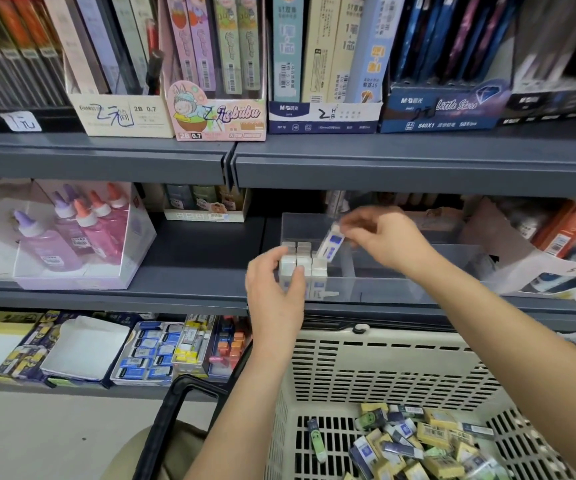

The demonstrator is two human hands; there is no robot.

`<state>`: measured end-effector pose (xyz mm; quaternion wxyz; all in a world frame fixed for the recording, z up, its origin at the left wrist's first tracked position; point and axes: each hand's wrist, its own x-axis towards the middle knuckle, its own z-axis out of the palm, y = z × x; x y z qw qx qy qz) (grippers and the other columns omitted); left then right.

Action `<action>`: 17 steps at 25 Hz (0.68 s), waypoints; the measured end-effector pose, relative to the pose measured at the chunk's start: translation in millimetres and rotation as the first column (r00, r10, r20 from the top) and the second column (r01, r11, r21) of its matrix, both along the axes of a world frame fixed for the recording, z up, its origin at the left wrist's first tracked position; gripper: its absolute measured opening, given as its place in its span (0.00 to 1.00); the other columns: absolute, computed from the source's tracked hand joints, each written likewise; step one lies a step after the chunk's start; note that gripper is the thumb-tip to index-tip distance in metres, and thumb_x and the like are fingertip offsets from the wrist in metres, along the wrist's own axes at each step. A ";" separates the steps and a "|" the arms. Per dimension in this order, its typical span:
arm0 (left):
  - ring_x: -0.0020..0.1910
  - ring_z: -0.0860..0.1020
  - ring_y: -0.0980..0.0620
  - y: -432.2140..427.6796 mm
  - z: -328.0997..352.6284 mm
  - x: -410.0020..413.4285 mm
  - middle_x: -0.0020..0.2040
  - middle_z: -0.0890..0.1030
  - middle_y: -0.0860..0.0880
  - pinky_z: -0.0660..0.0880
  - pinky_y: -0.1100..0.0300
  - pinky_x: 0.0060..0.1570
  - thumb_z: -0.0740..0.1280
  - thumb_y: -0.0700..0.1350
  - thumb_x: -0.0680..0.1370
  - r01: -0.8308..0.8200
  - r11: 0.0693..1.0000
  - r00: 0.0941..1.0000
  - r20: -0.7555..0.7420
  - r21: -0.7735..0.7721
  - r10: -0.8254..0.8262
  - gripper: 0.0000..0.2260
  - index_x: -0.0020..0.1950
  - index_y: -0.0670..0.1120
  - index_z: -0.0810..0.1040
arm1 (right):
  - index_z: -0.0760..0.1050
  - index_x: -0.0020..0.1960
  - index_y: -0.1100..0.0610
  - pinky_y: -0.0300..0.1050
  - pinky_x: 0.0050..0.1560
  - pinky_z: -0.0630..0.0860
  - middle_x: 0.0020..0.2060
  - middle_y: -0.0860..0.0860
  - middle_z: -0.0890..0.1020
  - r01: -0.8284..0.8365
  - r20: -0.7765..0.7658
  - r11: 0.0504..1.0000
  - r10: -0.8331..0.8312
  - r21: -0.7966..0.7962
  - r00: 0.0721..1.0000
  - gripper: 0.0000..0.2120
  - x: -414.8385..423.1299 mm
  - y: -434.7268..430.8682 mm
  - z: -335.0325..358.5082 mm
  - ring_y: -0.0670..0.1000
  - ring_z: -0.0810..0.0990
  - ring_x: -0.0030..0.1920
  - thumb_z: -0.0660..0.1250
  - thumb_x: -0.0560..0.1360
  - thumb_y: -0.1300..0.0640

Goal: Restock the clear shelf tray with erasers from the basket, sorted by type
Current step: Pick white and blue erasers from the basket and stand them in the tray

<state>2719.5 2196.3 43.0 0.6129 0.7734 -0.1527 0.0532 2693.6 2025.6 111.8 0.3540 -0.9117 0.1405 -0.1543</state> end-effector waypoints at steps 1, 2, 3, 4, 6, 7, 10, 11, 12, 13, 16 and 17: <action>0.58 0.68 0.60 -0.3 -3.2 -0.1 0.57 0.70 0.59 0.67 0.64 0.57 0.68 0.44 0.75 -0.030 0.998 1.000 0.002 0.051 0.030 0.17 0.60 0.55 0.70 | 0.80 0.48 0.49 0.39 0.43 0.74 0.36 0.45 0.81 0.063 0.007 0.997 -0.063 -0.040 0.998 0.04 6.1 -4.8 0.4 0.47 0.80 0.38 0.67 0.75 0.54; 0.60 0.65 0.59 -0.9 -7.0 -1.3 0.60 0.69 0.55 0.63 0.65 0.59 0.69 0.45 0.74 -0.036 0.992 0.999 -0.020 0.121 0.039 0.20 0.64 0.52 0.69 | 0.80 0.49 0.49 0.37 0.43 0.71 0.37 0.45 0.80 0.108 -0.002 0.990 -0.108 -0.092 0.994 0.05 12.8 -7.6 -0.4 0.47 0.79 0.39 0.66 0.75 0.53; 0.62 0.63 0.58 -1.7 -10.9 -2.2 0.64 0.68 0.52 0.60 0.65 0.61 0.70 0.46 0.74 -0.023 0.982 0.998 -0.055 0.189 0.035 0.24 0.68 0.49 0.66 | 0.80 0.50 0.49 0.36 0.43 0.69 0.37 0.44 0.79 0.127 -0.027 0.982 -0.132 -0.143 0.991 0.06 19.4 -8.8 -2.3 0.47 0.78 0.40 0.66 0.75 0.52; 0.65 0.63 0.55 -2.3 -14.4 -2.1 0.66 0.67 0.50 0.59 0.64 0.63 0.70 0.46 0.74 -0.002 0.973 0.996 -0.089 0.230 0.023 0.28 0.70 0.46 0.64 | 0.79 0.51 0.48 0.36 0.44 0.69 0.38 0.43 0.78 0.124 -0.064 0.975 -0.138 -0.186 0.988 0.07 25.6 -8.1 -5.2 0.47 0.77 0.41 0.65 0.76 0.51; 0.69 0.64 0.51 -1.7 -17.8 -0.1 0.69 0.66 0.48 0.62 0.56 0.69 0.69 0.46 0.75 0.032 0.972 0.991 -0.136 0.232 0.000 0.30 0.73 0.45 0.60 | 0.78 0.53 0.49 0.39 0.44 0.71 0.42 0.43 0.80 0.070 -0.152 0.970 -0.107 -0.235 0.983 0.08 35.2 -4.5 -12.2 0.47 0.76 0.43 0.64 0.76 0.50; 0.69 0.65 0.51 -1.4 -18.1 1.1 0.69 0.67 0.48 0.64 0.52 0.69 0.69 0.46 0.75 0.044 0.973 0.989 -0.146 0.226 -0.010 0.30 0.73 0.45 0.60 | 0.78 0.53 0.49 0.41 0.45 0.72 0.46 0.45 0.81 0.039 -0.190 0.971 -0.085 -0.234 0.978 0.08 38.7 -2.8 -16.4 0.48 0.77 0.45 0.63 0.76 0.51; 0.68 0.67 0.50 -2.1 -18.6 2.2 0.69 0.68 0.48 0.66 0.50 0.67 0.67 0.46 0.76 0.058 0.965 0.989 -0.147 0.254 -0.021 0.29 0.73 0.45 0.60 | 0.78 0.51 0.50 0.45 0.51 0.76 0.51 0.49 0.82 -0.009 -0.280 0.971 -0.060 -0.240 0.958 0.07 41.9 2.1 -27.8 0.52 0.79 0.49 0.63 0.77 0.54; 0.69 0.66 0.51 -2.4 -18.8 1.9 0.69 0.68 0.48 0.66 0.50 0.68 0.67 0.46 0.76 0.057 0.964 0.989 -0.146 0.261 -0.019 0.29 0.73 0.45 0.60 | 0.78 0.51 0.50 0.46 0.53 0.77 0.52 0.49 0.82 -0.029 -0.304 0.966 -0.053 -0.259 0.951 0.08 42.2 3.7 -31.6 0.52 0.80 0.50 0.62 0.77 0.55; 0.69 0.66 0.51 -2.6 -18.5 1.7 0.69 0.68 0.48 0.66 0.51 0.68 0.67 0.46 0.76 0.056 0.964 0.989 -0.146 0.261 -0.018 0.29 0.73 0.45 0.60 | 0.79 0.51 0.50 0.47 0.54 0.76 0.52 0.49 0.82 -0.054 -0.322 0.959 -0.040 -0.277 0.946 0.09 42.3 5.6 -35.0 0.53 0.80 0.51 0.60 0.77 0.56; 0.69 0.66 0.51 -2.7 -18.1 1.9 0.69 0.69 0.48 0.66 0.51 0.68 0.68 0.46 0.76 0.056 0.965 0.989 -0.148 0.258 -0.018 0.29 0.73 0.45 0.60 | 0.79 0.51 0.51 0.48 0.55 0.76 0.52 0.49 0.82 -0.074 -0.337 0.953 -0.030 -0.292 0.941 0.10 42.3 7.3 -37.5 0.54 0.79 0.51 0.59 0.78 0.58; 0.68 0.67 0.51 -3.1 -18.0 2.8 0.68 0.69 0.48 0.67 0.51 0.67 0.68 0.45 0.76 0.056 0.964 0.989 -0.147 0.259 -0.018 0.28 0.73 0.46 0.61 | 0.78 0.53 0.54 0.48 0.56 0.75 0.53 0.52 0.81 -0.110 -0.371 0.945 -0.013 -0.307 0.928 0.12 42.1 8.7 -37.8 0.55 0.78 0.52 0.56 0.79 0.60; 0.68 0.67 0.51 -3.1 -17.9 2.6 0.68 0.70 0.48 0.67 0.51 0.67 0.68 0.45 0.76 0.056 0.964 0.989 -0.147 0.258 -0.018 0.28 0.73 0.46 0.61 | 0.78 0.54 0.54 0.48 0.57 0.75 0.54 0.52 0.81 -0.115 -0.375 0.947 -0.006 -0.300 0.927 0.12 41.6 8.0 -36.4 0.55 0.78 0.53 0.56 0.79 0.59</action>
